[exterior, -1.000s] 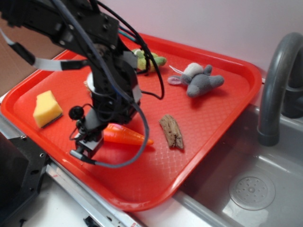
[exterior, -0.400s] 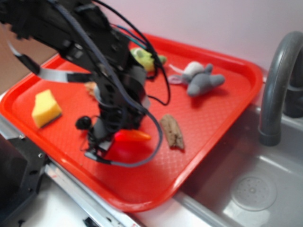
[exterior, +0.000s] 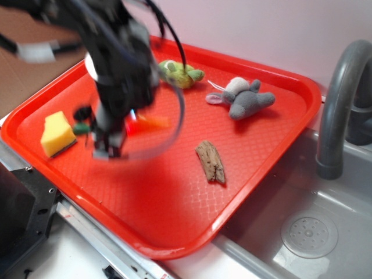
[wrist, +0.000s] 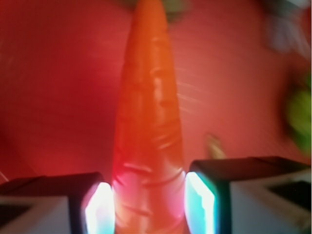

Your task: Grab the carrot.

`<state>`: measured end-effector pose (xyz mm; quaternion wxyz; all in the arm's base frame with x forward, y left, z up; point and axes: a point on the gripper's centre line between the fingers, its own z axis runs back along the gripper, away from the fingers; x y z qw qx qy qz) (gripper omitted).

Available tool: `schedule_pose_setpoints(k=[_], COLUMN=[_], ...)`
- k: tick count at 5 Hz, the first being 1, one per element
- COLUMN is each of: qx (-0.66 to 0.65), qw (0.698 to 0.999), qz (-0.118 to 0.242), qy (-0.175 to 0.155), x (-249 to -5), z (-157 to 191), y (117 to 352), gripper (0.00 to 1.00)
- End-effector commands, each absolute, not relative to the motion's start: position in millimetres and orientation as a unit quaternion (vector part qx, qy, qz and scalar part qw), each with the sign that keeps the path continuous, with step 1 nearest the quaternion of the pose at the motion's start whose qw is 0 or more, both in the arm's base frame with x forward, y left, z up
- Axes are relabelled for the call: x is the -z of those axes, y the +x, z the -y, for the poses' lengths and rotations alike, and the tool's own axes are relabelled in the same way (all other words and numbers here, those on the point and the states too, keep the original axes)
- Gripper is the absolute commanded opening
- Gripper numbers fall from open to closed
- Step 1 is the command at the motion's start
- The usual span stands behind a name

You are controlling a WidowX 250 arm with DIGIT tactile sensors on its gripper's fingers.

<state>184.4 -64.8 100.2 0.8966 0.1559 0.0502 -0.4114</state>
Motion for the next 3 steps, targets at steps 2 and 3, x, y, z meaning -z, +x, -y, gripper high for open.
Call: schedule_pose_setpoints(k=[2, 3], qx=[0.044, 0.08], qw=[0.996, 0.995], qz=[0.034, 0.045], qy=[0.063, 0.05], x=[-206, -202], z=[29, 39], y=[193, 192], gripper=[0.0, 0.0])
